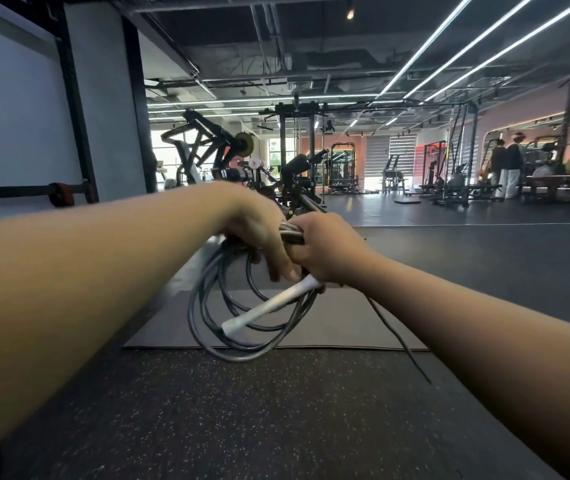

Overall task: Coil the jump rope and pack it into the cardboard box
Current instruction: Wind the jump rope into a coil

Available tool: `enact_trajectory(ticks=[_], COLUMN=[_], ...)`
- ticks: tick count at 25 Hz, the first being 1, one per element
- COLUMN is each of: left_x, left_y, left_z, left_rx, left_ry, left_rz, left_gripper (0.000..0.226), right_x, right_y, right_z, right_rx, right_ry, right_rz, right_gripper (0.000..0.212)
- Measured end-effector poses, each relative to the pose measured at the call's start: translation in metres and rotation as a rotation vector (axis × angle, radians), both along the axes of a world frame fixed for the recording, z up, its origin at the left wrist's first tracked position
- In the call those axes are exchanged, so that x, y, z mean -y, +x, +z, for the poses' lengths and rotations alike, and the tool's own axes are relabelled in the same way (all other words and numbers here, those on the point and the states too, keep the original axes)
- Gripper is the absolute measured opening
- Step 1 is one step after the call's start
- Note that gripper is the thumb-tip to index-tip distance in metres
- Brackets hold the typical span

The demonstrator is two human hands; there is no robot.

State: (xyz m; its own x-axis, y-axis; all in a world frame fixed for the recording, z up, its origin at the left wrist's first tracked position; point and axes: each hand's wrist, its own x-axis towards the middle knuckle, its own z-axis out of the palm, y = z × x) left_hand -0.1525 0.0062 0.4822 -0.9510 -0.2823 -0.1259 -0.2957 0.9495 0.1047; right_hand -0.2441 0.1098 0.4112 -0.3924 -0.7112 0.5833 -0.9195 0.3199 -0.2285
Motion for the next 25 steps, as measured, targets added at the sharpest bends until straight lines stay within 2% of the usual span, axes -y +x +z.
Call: enact_trajectory(ticks=[2,4,6,8,11,14,16,18,21,23,25], left_x=[0.003,0.006,0.011,0.013,0.011,0.009,0.014,0.026,0.051,0.067,0.075], left_y=[0.0,-0.001,0.002,0.005,0.008,0.011,0.015,0.02,0.029,0.039,0.048], left_z=[-0.019,-0.031,-0.036,-0.04,-0.042,-0.035,-0.032,-0.034,-0.037,-0.038,-0.039], left_rx=[-0.01,-0.08,-0.204,-0.303,-0.407,-0.448,-0.451,-0.491,-0.622,-0.771,-0.957], left_ry=[0.157,0.329,0.384,0.428,0.504,0.514,0.518,0.535,0.616,0.765,0.947], left_rz=[0.001,0.012,0.011,-0.016,-0.097,-0.147,-0.156,-0.166,-0.144,-0.104,-0.028], left_gripper=[0.036,0.044,0.044,0.04,0.052,0.043,0.038,0.037,0.045,0.036,0.032], right_x=[-0.001,-0.002,-0.003,-0.008,-0.015,-0.026,-0.037,-0.048,-0.066,-0.079,-0.093], right_y=[-0.002,-0.004,-0.008,-0.015,-0.025,-0.031,-0.034,-0.041,-0.057,-0.068,-0.078], right_z=[0.0,-0.001,0.001,0.011,0.025,0.026,0.029,0.034,0.032,0.023,0.011], right_rx=[-0.069,-0.106,-0.09,-0.025,0.133,0.457,0.624,0.646,0.575,0.586,0.667], right_ry=[0.02,0.039,0.049,0.074,0.191,0.226,0.184,0.129,0.125,0.1,-0.021], right_rz=[0.009,0.01,0.016,0.025,0.098,0.228,0.321,0.326,0.24,0.191,0.18], right_gripper=[0.038,0.03,0.019,0.023,0.026,0.037,0.032,0.031,0.039,0.039,0.038])
